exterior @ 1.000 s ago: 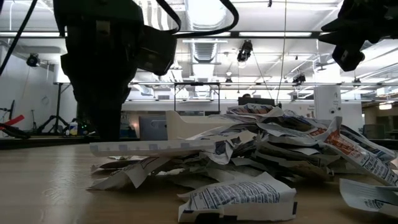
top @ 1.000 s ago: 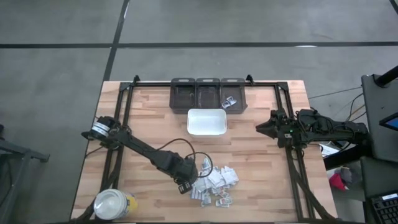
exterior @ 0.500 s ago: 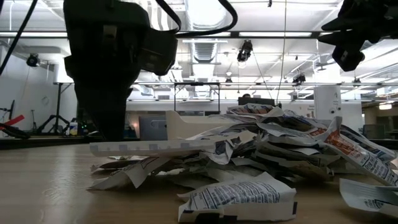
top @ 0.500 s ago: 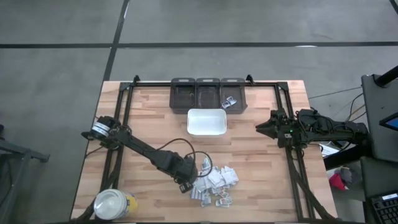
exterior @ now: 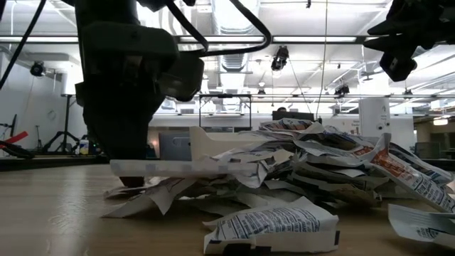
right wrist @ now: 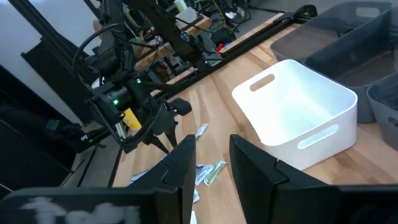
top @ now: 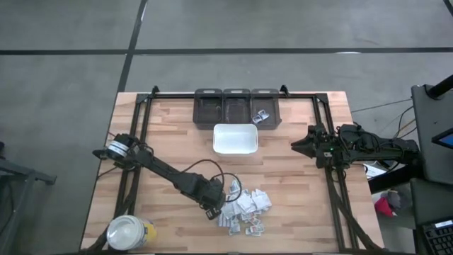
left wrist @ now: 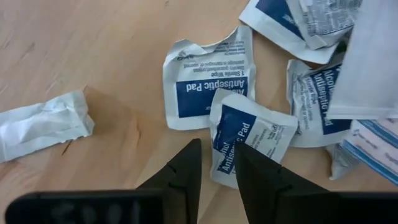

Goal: Pick & Place First Aid Supplies
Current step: Put the white alcohol pad into the right black bin

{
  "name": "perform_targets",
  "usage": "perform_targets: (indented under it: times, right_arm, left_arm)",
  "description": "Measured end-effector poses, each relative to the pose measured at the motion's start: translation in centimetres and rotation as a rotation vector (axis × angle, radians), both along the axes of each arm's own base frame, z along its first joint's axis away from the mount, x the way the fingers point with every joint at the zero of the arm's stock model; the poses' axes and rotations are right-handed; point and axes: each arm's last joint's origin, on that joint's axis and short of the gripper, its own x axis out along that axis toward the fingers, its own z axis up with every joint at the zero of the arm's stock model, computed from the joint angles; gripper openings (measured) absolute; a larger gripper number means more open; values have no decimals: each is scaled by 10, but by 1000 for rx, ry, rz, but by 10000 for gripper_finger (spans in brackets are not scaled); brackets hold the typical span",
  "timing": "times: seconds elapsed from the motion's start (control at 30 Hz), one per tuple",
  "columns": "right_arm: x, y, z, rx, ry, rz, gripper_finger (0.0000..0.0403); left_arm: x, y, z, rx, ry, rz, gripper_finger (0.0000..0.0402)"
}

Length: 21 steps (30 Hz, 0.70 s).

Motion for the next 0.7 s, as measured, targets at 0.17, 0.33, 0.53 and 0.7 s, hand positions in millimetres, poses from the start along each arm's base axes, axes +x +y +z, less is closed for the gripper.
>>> perform_targets:
  times: [0.17, 0.33, 0.53, 0.7]
  right_arm:
    - [0, 0, 0, 1, 0, 0, 101]
    - [0, 0, 0, 1, 0, 0, 100]
    - [0, 0, 0, 1, 0, 0, 90]
    - [0, 0, 0, 0, 0, 0, 89]
  left_arm:
    - [2, -1, -9, -1, 29, -6, 94]
    - [2, -1, -12, -12, 44, 35, 94]
    - [0, 0, -3, -18, 33, 42, 58]
    - [-1, 1, -1, -5, 22, 41, 7]
